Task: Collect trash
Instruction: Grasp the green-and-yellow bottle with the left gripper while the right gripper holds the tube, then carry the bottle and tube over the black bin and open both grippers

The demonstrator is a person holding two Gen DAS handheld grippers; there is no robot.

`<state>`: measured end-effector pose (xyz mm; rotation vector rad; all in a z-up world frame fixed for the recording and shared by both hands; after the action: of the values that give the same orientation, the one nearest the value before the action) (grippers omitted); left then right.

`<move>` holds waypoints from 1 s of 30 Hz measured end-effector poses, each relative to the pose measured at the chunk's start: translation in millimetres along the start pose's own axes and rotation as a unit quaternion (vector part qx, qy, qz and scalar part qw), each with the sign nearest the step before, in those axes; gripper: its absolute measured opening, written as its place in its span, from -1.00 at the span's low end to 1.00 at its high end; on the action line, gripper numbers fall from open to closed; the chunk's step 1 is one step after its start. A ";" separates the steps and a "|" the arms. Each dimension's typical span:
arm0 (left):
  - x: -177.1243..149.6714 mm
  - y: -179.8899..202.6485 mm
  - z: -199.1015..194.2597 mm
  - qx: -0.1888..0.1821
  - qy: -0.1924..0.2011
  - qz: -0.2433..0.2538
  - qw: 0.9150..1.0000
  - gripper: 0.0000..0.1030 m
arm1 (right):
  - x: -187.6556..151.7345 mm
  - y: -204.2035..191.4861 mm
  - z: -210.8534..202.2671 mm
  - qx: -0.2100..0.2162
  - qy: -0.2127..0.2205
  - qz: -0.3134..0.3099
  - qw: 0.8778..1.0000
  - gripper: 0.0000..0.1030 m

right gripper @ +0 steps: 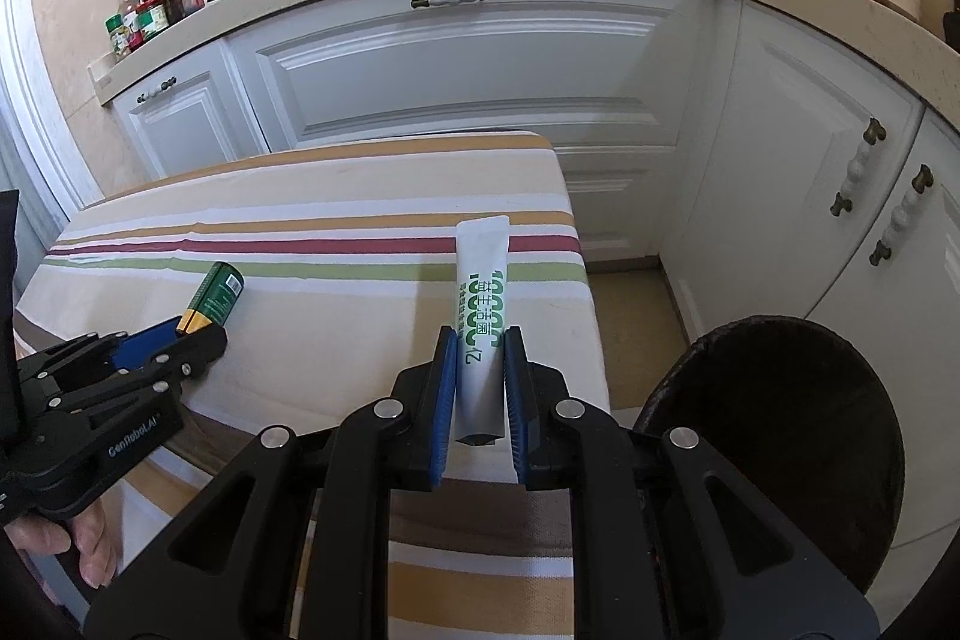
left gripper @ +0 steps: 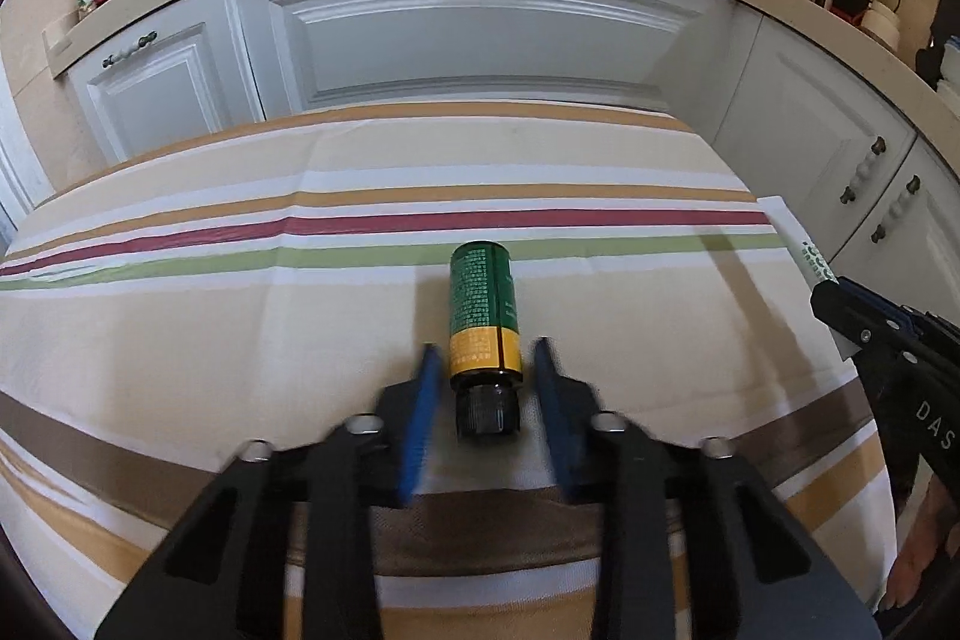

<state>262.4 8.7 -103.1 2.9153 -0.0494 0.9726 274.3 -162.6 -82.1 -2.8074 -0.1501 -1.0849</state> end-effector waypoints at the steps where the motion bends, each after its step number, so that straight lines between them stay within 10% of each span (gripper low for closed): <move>1: -0.2 0.2 0.2 0.000 0.000 0.002 1.000 -0.52 | -0.5 0.1 -0.4 0.001 0.000 0.001 1.000 -0.70; 30: -45.2 19.0 -110.1 0.006 0.093 0.007 0.996 -0.52 | -49.9 -19.1 -91.9 0.010 0.038 -0.001 0.999 -0.70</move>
<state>159.4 -1.6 -41.4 2.8246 -0.0528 1.2448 174.1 -160.3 -46.7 -2.7445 -0.1549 -1.1836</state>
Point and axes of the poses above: each gripper's, at about its wrist camera, not at the fingertips, and z roughly the way its jaws point, y to its right, x to its top, the point moved 2 cm from there along z, roughly the way its jaws point, and after that the axes turned 2 degrees about -y, right-handed, at the moved point
